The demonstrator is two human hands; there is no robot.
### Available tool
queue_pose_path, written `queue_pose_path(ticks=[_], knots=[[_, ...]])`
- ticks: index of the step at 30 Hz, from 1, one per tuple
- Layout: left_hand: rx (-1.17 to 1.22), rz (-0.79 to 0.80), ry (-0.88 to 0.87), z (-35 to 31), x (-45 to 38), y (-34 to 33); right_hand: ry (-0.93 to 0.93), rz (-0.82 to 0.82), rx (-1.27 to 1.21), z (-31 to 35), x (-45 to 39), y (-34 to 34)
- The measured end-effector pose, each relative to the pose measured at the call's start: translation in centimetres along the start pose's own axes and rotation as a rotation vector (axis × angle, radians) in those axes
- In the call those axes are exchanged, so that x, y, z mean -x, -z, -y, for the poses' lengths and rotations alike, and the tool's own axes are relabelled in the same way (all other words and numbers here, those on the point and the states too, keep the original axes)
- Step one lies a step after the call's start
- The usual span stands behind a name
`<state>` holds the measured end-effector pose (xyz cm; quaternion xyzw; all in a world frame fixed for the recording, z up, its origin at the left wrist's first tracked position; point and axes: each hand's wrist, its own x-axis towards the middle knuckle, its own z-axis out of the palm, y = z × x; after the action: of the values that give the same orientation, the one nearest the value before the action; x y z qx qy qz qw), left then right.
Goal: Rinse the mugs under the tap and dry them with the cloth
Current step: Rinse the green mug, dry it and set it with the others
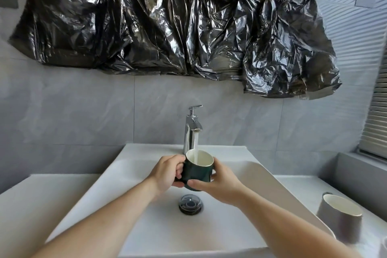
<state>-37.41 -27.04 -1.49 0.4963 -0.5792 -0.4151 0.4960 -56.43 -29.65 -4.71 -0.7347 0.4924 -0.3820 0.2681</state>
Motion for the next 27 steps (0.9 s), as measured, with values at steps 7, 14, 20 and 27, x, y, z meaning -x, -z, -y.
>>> queue_pose_path(ticks=[7,14,20,27], knots=[[-0.264,0.042,-0.084,0.5,-0.4,0.3,-0.009,-0.012,0.003,-0.6,-0.4,0.1],[-0.437,0.042,-0.095,1.6,-1.1,0.6,0.029,-0.022,0.076,-0.6,-0.6,0.3],[-0.455,0.026,-0.109,1.8,-1.2,0.7,0.065,-0.063,0.111,-0.6,-0.8,0.0],[-0.512,0.021,-0.154,2.0,-1.3,0.6,0.120,-0.064,0.145,-1.0,-1.0,-0.1]])
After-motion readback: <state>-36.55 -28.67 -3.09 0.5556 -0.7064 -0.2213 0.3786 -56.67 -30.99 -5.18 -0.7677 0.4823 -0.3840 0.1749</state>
